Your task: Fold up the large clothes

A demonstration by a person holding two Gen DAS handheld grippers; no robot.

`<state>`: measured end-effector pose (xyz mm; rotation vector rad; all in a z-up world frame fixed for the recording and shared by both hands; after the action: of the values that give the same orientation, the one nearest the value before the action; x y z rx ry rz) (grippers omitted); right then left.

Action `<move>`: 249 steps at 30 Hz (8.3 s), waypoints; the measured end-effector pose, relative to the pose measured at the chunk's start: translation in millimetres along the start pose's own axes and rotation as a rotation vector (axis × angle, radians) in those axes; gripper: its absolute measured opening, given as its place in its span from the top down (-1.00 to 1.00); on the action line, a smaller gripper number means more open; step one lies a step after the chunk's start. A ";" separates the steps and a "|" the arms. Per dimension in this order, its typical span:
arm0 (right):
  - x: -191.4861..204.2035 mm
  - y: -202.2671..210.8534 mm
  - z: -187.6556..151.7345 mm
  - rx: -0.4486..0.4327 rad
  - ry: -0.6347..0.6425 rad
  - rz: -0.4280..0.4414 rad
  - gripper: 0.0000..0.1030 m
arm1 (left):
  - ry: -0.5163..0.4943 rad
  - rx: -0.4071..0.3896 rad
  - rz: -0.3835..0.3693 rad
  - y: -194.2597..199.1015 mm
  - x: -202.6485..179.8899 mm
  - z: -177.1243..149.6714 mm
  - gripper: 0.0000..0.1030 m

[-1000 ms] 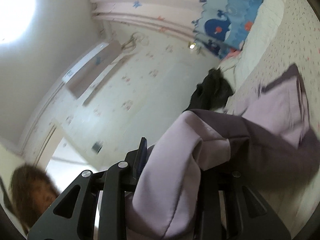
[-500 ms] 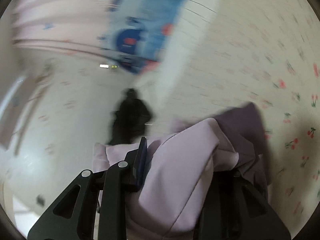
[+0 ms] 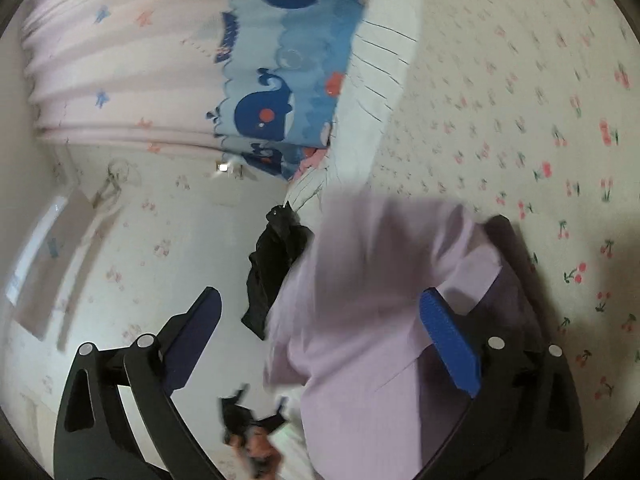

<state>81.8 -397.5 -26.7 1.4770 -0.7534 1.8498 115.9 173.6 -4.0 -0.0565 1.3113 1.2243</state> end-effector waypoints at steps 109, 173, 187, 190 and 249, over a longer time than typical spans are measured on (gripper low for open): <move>-16.6 122.2 -56.3 0.424 0.123 -0.356 -0.88 | -0.286 0.385 0.281 -10.8 22.4 -136.4 -0.31; -36.7 119.3 10.5 0.181 0.528 -0.734 -0.89 | -0.668 0.217 0.098 -128.6 -126.1 -237.2 -0.56; -5.6 110.2 61.0 0.041 0.535 -0.809 -0.89 | -0.790 -0.059 0.137 -113.7 -210.1 -201.7 -0.86; -45.1 78.6 70.9 0.126 0.482 -0.875 -0.89 | -0.809 0.007 0.278 -171.3 -179.9 -199.3 -0.86; -42.9 237.0 -59.5 0.027 0.028 -0.417 -0.89 | -0.804 -0.124 0.382 -85.2 -118.6 -286.3 -0.86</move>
<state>-132.1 -506.1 -90.4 1.4889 -0.3707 1.5629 4.8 -121.8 -64.8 0.5673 0.5480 1.4328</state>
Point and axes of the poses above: each gripper's, at about its wrist camera, not at the fingertips, and y roughly against the way its jaws point, x to its left, z to its top, the point moved 4 cm from there along -y, roughly the way its jaws point, and after that the axes turned 13 degrees about z, right-handed, at the moved point
